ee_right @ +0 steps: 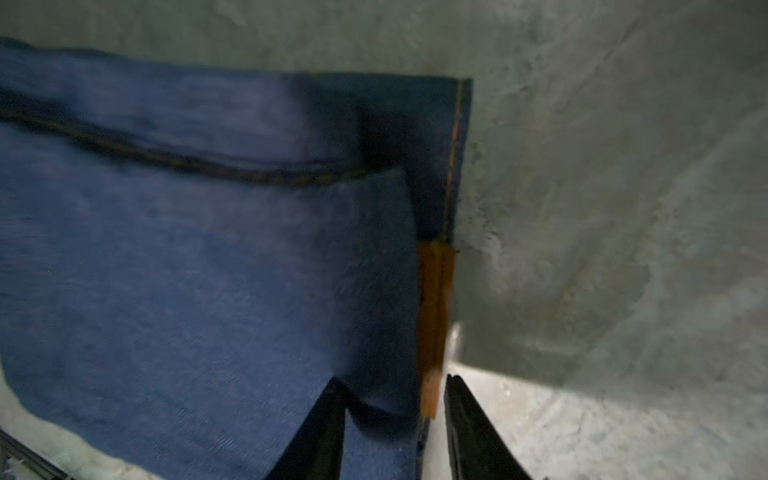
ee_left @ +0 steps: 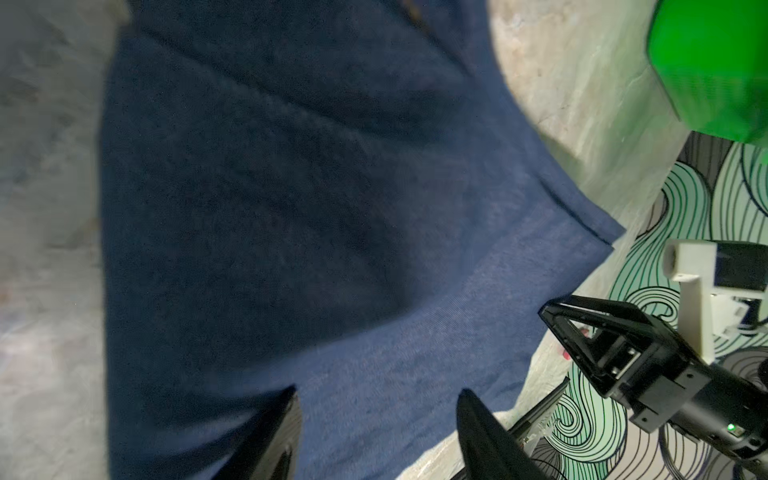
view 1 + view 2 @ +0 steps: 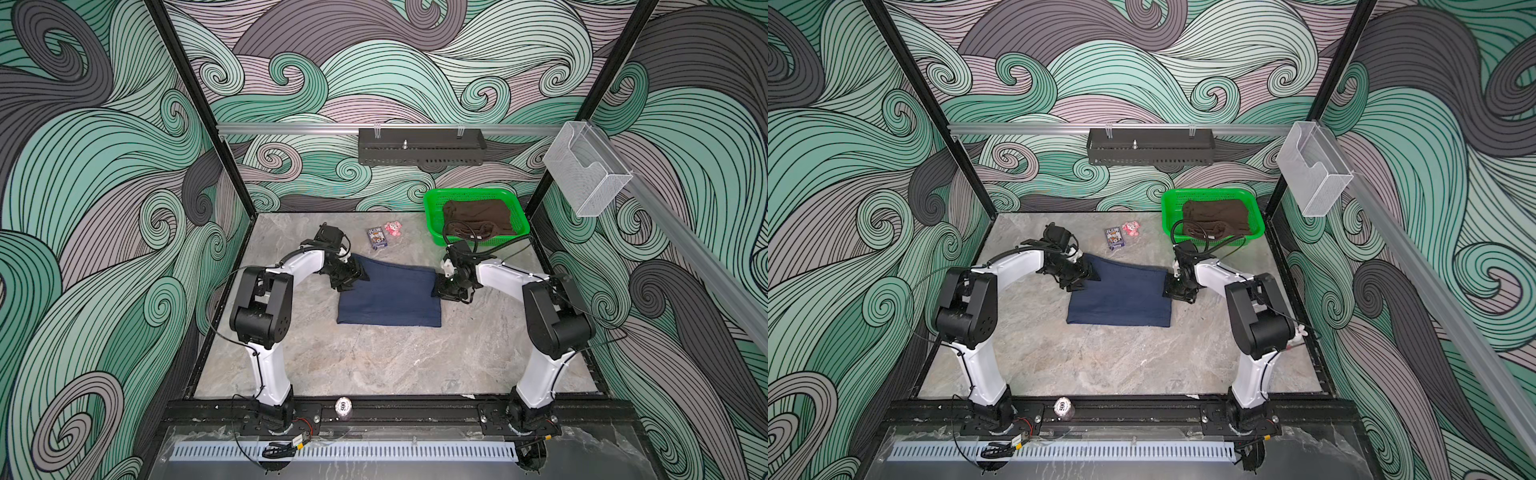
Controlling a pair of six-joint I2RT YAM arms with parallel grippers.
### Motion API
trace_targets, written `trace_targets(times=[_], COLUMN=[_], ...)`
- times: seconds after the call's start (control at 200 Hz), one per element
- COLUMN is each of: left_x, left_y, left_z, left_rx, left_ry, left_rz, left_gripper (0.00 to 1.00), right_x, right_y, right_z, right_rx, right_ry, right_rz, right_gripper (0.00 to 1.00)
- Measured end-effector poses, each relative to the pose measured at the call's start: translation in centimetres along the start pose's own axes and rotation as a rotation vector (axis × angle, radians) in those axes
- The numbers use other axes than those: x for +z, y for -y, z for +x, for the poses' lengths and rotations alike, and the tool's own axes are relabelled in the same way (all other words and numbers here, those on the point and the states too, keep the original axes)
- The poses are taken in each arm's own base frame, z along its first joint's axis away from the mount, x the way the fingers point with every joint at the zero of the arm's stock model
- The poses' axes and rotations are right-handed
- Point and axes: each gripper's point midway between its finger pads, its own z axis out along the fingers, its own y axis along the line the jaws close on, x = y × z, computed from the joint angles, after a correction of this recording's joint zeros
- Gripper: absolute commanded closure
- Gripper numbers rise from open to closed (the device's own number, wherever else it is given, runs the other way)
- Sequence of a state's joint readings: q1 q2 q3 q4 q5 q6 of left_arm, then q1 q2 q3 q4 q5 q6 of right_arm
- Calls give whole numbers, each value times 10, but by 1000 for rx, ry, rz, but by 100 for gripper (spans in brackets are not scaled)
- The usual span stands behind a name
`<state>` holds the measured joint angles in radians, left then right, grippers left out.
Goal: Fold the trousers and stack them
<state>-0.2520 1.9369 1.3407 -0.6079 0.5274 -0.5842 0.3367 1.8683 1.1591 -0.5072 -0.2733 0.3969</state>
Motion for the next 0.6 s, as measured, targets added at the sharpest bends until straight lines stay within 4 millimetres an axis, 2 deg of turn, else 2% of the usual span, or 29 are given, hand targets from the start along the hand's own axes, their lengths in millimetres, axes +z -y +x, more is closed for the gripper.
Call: trace_targets(times=[0.1, 0.21, 0.28, 0.455, 0.595], left_x=[15, 12, 7, -18, -39], left_y=[-15, -26, -35, -69, -93], left_z=[2, -3, -8, -28, -35], left_rx=[-35, -60, -89, -149, -178], left_ry=[-36, -27, -18, 35, 68], left_rz=[-34, -53, -64, -153, -227], left_gripper=[38, 37, 36, 33, 26], right_x=[4, 7, 11, 24, 28], right_y=[-3, -9, -19, -60, -91], right_z=[-1, 0, 3, 11, 12], right_rx=[-3, -17, -39, -105, -147], right_ry=[-13, -19, -29, -63, -73], right_rz=[-11, -22, -35, -96, -138], right_gripper=[68, 70, 70, 71, 61])
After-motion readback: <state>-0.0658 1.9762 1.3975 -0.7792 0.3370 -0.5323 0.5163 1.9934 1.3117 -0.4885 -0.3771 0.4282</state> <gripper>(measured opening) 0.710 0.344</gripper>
